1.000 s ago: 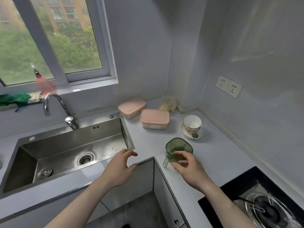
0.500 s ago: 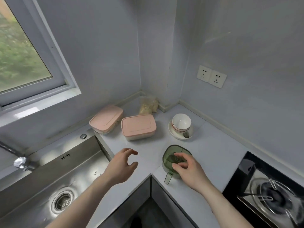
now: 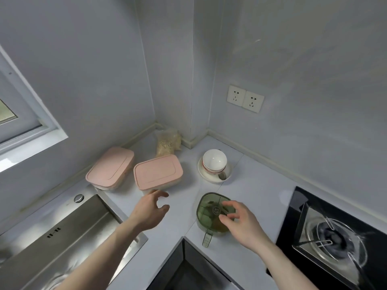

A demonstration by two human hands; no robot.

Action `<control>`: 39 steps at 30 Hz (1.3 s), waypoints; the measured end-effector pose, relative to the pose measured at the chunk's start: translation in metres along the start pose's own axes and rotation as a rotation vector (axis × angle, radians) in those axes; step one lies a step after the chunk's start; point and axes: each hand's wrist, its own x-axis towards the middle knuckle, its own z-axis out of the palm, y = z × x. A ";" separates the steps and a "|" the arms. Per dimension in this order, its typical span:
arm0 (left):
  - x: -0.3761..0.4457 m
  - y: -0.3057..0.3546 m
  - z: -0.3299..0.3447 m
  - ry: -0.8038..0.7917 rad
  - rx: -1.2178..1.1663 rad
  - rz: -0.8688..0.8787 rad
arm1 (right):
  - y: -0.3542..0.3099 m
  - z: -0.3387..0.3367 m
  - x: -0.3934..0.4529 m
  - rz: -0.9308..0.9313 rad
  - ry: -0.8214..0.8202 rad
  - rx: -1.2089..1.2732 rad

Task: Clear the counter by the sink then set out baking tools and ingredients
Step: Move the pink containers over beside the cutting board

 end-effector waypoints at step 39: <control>0.231 -0.074 -0.025 -0.296 0.356 -0.125 | -0.013 0.037 0.115 0.167 -0.025 -0.233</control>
